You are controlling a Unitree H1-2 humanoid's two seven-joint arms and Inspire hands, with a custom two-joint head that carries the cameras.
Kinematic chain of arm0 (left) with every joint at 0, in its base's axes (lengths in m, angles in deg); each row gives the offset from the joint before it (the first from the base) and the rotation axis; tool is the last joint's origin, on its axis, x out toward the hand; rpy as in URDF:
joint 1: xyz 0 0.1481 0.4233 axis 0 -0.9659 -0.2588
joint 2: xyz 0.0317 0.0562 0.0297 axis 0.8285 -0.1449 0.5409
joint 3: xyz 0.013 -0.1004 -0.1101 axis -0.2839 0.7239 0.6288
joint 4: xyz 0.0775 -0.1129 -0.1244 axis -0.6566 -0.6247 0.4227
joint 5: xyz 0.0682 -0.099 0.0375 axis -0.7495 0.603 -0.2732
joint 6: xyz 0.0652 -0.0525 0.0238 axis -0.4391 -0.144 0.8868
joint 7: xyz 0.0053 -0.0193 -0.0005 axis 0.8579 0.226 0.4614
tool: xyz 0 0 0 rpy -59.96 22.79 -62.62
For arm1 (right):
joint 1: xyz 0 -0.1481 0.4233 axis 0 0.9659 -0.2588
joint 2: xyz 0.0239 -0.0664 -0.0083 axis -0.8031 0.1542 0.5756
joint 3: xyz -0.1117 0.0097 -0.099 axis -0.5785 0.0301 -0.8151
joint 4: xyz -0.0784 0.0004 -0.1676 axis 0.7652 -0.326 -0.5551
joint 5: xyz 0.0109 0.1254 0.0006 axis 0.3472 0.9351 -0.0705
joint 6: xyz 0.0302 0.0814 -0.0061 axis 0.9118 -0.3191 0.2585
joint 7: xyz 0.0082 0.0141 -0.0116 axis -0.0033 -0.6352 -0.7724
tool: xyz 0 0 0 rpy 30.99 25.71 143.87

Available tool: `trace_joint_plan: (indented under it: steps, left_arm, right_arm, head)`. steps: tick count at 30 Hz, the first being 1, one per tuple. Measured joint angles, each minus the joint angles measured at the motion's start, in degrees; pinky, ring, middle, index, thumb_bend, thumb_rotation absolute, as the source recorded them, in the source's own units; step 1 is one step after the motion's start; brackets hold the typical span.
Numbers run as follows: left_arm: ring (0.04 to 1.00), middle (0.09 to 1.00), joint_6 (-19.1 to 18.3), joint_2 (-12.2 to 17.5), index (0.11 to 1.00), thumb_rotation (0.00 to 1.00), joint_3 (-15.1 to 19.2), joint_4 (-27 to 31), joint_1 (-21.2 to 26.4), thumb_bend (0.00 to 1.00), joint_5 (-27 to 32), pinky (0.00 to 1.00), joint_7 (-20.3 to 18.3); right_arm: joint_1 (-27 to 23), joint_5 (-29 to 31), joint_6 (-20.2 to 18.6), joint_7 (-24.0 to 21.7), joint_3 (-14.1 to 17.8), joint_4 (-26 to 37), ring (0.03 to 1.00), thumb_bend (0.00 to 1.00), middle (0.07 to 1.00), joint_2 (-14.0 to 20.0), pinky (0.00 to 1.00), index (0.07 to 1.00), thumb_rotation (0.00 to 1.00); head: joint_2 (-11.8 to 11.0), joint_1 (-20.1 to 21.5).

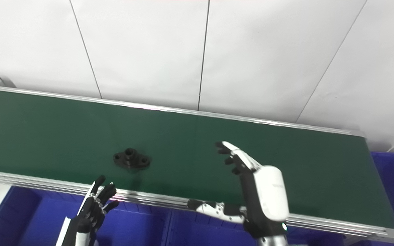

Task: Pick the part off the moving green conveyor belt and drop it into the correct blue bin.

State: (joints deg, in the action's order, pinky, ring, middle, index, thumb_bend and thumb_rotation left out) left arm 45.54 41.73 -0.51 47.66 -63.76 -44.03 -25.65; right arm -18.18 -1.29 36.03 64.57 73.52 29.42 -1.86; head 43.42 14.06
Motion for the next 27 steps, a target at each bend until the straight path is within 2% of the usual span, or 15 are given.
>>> trace_joint_plan:
  steps: [5, 9, 15, 17, 20, 27]
  left_arm:
    - [0.901, 0.898, 0.0, 0.2, 0.958, 0.98, -0.22, 0.33, 0.0, 0.88, 0.17, 0.83, -0.05]
    - [0.903, 0.899, -0.01, 0.24, 0.962, 0.98, -0.58, 0.34, -0.09, 0.88, 0.73, 0.84, -0.1]
    - [0.888, 0.887, -0.28, 0.31, 0.953, 0.99, -0.82, 0.35, -0.18, 0.93, -0.27, 0.82, -0.06]
    - [0.886, 0.885, -0.31, 0.31, 0.953, 1.0, -0.88, 0.34, -0.18, 0.94, -0.86, 0.81, -0.05]
    - [0.894, 0.894, -0.31, 0.34, 0.959, 0.99, -0.91, 0.33, -0.18, 0.94, -1.09, 0.82, -0.06]
    - [0.902, 0.894, -0.17, 0.78, 0.96, 1.0, -0.92, -0.88, 0.03, 0.92, -0.81, 0.84, -0.08]
  right_arm:
    - [-4.11, -3.11, -2.73, -3.52, -0.41, -3.43, 0.504, 1.0, 0.694, 0.17, 0.38, 0.781, 0.42]
    - [-6.76, -5.55, -4.64, -5.12, -1.16, -7.17, 0.497, 0.99, 0.672, 0.58, 0.38, 0.769, 0.39]
    - [-10.5, -9.48, -7.33, -8.7, -3.48, -12.11, 0.462, 0.94, 0.654, 1.85, 0.36, 0.74, 0.38]
    - [-11.65, -10.82, -8.22, -9.8, -4.43, -13.2, 0.464, 0.94, 0.655, 1.99, 0.35, 0.734, 0.38]
    - [-13.22, -12.21, -10.03, -10.62, -5.71, -15.02, 0.489, 0.93, 0.653, 1.91, 0.36, 0.73, 0.37]
    - [-17.0, -13.78, -11.37, -10.52, -7.88, -22.03, 0.488, 0.92, 0.628, 2.52, 0.36, 0.732, 0.39]
  head:
    - [-0.44, -0.35]
    - [-2.19, -1.76]
    - [-2.98, -1.67]
    - [-3.08, -1.58]
    - [-4.57, -0.97]
    - [-4.49, -1.23]
